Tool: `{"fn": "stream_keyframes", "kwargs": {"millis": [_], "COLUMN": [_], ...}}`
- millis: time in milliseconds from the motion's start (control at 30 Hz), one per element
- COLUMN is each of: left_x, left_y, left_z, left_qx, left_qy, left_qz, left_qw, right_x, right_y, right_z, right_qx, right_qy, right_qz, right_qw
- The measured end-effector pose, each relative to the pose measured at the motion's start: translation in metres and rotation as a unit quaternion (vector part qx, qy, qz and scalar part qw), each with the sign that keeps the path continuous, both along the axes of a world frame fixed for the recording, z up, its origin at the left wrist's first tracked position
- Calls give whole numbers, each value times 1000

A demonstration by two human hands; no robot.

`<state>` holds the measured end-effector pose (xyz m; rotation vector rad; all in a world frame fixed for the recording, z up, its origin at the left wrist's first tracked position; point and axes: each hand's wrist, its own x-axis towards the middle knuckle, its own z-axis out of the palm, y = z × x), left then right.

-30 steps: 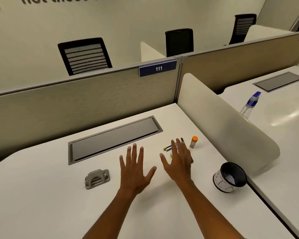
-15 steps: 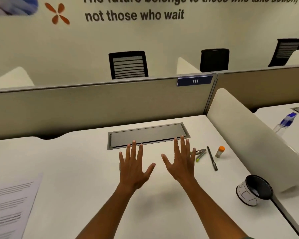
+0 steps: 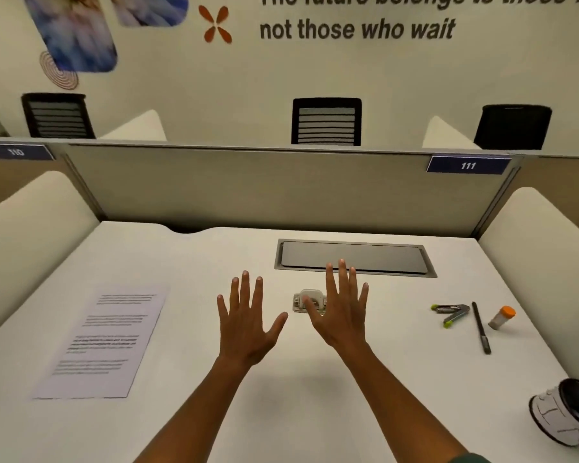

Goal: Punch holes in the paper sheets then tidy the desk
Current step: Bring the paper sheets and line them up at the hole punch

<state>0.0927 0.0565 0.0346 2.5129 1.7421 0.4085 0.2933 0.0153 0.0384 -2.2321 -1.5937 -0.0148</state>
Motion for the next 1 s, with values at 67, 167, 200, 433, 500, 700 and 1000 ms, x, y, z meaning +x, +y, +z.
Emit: {"fn": "stream_keyframes", "kwargs": {"millis": [67, 167, 200, 433, 500, 700, 1000], "left_x": [-21, -58, -70, -151, -177, -253, -329], "left_y": [0, 2, 3, 11, 17, 45, 67], "left_z": [0, -2, -3, -11, -13, -21, -29], "left_qx": [-4, -11, -11, -31, -40, -50, -69], "left_qy": [-4, 5, 4, -27, -32, -23, -23], "left_qz": [19, 51, 61, 83, 83, 65, 52], "left_qw": [1000, 999, 998, 996, 995, 996, 996], "right_x": [-19, -53, -65, -149, -175, -252, -334], "right_y": [7, 16, 19, 43, 50, 65, 75], "right_z": [-1, -3, -3, -8, -8, -13, -31], "right_qx": [0, 0, 0, -2, -4, -25, -60], "right_qy": [4, 5, 4, -5, -10, -5, 13], "right_qz": [14, 36, 43, 68, 64, 52, 20], "right_qw": [1000, 999, 999, 998, 998, 998, 998]}}
